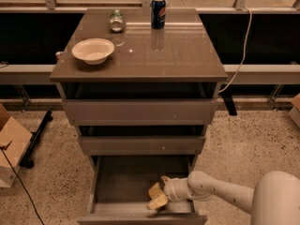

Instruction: Place sponge into bottom drawer

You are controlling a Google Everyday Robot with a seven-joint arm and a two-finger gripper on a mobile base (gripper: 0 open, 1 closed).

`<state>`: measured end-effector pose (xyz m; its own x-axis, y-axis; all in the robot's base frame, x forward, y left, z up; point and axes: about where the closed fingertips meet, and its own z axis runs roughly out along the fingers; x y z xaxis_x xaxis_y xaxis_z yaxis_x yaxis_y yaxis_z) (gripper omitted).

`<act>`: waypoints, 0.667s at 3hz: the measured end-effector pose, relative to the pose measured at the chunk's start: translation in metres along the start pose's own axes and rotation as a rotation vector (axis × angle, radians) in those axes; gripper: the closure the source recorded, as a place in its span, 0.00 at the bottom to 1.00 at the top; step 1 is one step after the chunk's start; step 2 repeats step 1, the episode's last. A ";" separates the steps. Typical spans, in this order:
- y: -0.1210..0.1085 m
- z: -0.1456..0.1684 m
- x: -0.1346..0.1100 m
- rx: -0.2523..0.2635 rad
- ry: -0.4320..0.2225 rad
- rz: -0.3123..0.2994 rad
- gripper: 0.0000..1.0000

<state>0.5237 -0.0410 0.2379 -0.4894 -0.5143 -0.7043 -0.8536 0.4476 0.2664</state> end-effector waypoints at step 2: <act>0.000 0.000 0.000 0.000 0.000 0.000 0.00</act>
Offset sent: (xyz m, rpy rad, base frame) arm 0.0000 0.0000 0.0000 0.0000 0.0000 0.0000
